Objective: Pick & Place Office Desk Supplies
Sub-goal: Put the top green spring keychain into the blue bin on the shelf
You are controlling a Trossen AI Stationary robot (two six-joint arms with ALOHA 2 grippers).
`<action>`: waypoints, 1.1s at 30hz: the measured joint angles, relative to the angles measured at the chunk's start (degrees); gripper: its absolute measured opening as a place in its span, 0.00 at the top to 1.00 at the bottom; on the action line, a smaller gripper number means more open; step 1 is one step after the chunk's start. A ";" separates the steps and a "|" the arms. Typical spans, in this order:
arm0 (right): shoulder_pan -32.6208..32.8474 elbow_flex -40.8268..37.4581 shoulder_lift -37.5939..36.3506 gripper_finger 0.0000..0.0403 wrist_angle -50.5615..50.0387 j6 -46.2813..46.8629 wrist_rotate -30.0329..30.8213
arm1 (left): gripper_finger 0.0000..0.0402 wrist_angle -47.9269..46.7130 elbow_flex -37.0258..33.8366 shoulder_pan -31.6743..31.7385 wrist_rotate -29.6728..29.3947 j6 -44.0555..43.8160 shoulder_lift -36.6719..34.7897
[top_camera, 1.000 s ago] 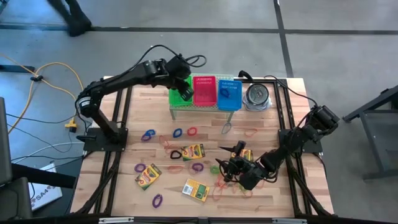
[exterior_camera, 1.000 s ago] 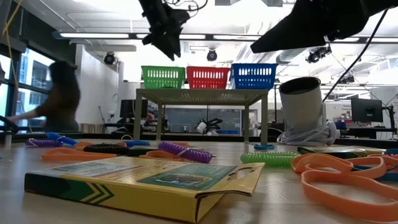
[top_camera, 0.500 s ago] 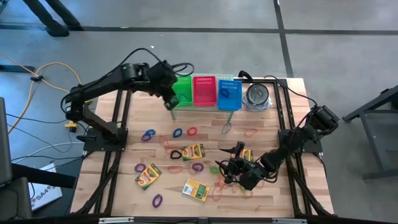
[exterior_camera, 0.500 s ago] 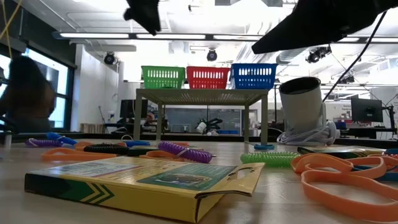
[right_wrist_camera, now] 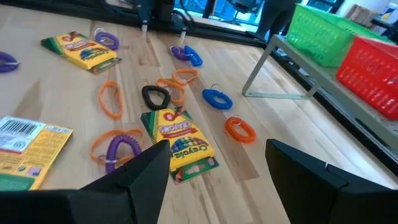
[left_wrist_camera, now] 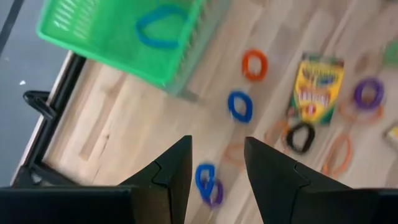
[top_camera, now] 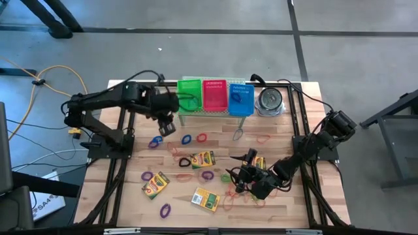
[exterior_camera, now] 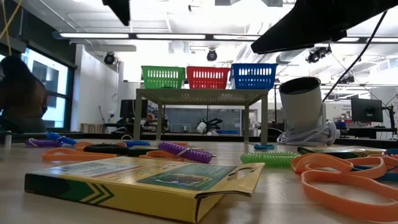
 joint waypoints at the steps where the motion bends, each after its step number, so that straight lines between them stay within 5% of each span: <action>1: 0.02 0.00 -0.01 0.37 -0.07 0.02 -0.25 | 0.65 -0.25 -0.64 -0.83 -0.17 -0.17 -0.47; 9: 0.02 0.00 -1.14 0.37 -0.08 0.08 -1.74 | 0.65 5.70 -15.36 -3.61 -0.42 -1.34 -11.90; 15: -0.70 -0.01 -1.14 0.37 -0.28 1.23 -2.02 | 0.65 24.33 -29.97 -3.62 -0.89 -1.35 -21.28; 21: -2.85 0.00 -3.60 0.37 -3.49 2.66 -8.43 | 0.65 39.79 -41.91 -4.18 -0.81 0.25 -23.31; 29: -2.98 -0.02 -10.87 0.37 -15.07 4.71 -17.12 | 0.65 84.17 -60.54 -7.55 3.32 10.38 -22.11; 33: -2.48 0.01 -14.11 0.37 -18.58 8.67 -21.02 | 0.65 94.02 -65.26 -7.72 4.09 12.61 -21.28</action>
